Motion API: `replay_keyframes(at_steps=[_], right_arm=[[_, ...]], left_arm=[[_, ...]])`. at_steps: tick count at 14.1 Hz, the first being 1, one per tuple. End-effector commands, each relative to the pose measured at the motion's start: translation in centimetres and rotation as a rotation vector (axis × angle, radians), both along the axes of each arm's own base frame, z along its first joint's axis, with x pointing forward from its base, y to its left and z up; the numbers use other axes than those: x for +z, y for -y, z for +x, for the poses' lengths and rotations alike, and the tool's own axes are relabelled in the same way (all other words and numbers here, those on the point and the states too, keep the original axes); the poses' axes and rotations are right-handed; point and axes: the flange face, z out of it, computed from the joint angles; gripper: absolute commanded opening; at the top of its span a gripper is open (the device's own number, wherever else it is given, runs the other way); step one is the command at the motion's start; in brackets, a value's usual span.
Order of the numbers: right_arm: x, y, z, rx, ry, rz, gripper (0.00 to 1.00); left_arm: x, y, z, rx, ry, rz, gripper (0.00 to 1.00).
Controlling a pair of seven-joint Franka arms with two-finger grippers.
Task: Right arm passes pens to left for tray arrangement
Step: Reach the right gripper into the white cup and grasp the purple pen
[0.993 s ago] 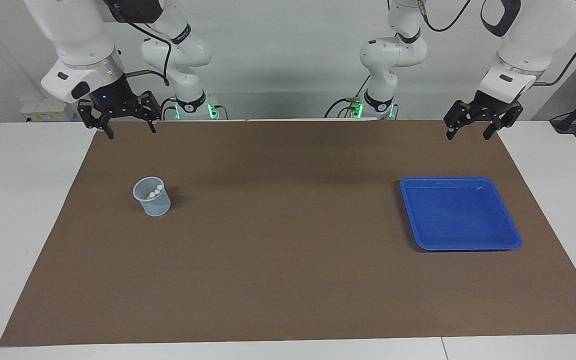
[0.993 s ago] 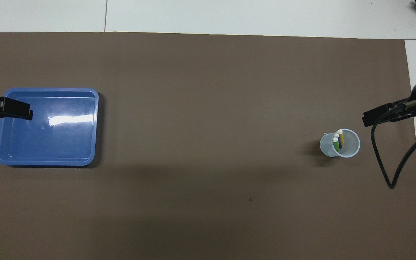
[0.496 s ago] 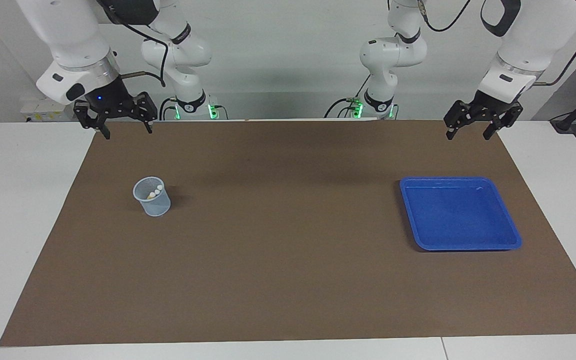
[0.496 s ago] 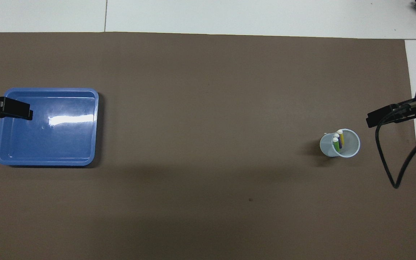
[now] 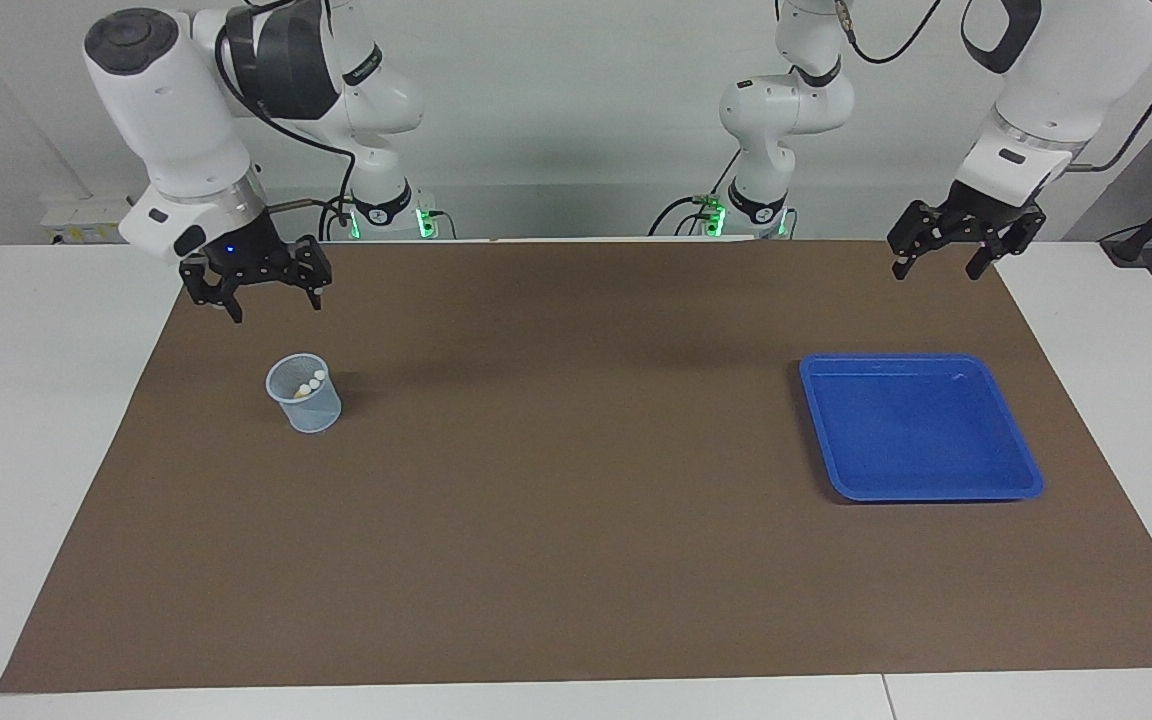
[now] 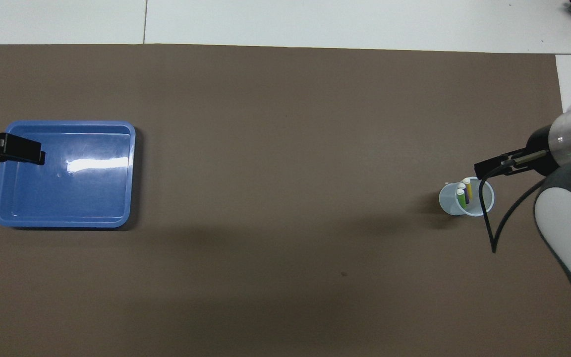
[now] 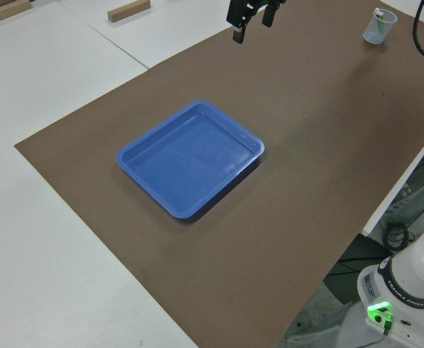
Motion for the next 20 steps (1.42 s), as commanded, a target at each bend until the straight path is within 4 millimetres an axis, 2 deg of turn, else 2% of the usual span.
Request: replay_keyframes(at_steps=[1, 2, 4, 7, 11, 13, 16, 20], right_arm=[[-4.3, 0.7, -1.2, 0.058, -0.008, -0.011, 1.0], [-5.9, 1.8, -1.0, 0.097, 0.0, -0.01, 1.0], [-8.0, 2.4, -0.8, 0.103, 0.003, -0.009, 1.0], [-10.7, 3.5, -0.8, 0.019, -0.056, -0.004, 0.97], [-13.4, 1.5, -1.1, -0.155, -0.094, 0.013, 0.89], [-14.5, 1.4, -0.8, -0.196, -0.109, 0.023, 0.84], [-15.6, 1.2, -0.1, -0.213, -0.09, 0.041, 0.83], [-16.3, 1.3, 0.0, -0.214, -0.099, 0.042, 0.69]], left_arm=[[0.2, -0.2, -0.5, 0.002, -0.003, 0.02, 1.0], [0.1, -0.2, -0.5, 0.003, -0.006, 0.02, 1.0], [-0.1, -0.3, -0.6, 0.005, -0.009, 0.02, 1.0], [0.1, -0.3, -0.7, 0.003, -0.009, 0.021, 1.0], [0.1, -0.3, -0.6, 0.003, -0.003, 0.02, 1.0], [0.1, -0.3, -0.7, 0.002, -0.006, 0.02, 1.0], [0.1, -0.2, -0.7, 0.0, -0.003, 0.02, 1.0], [0.1, -1.0, -0.7, 0.014, -0.006, 0.02, 1.0]])
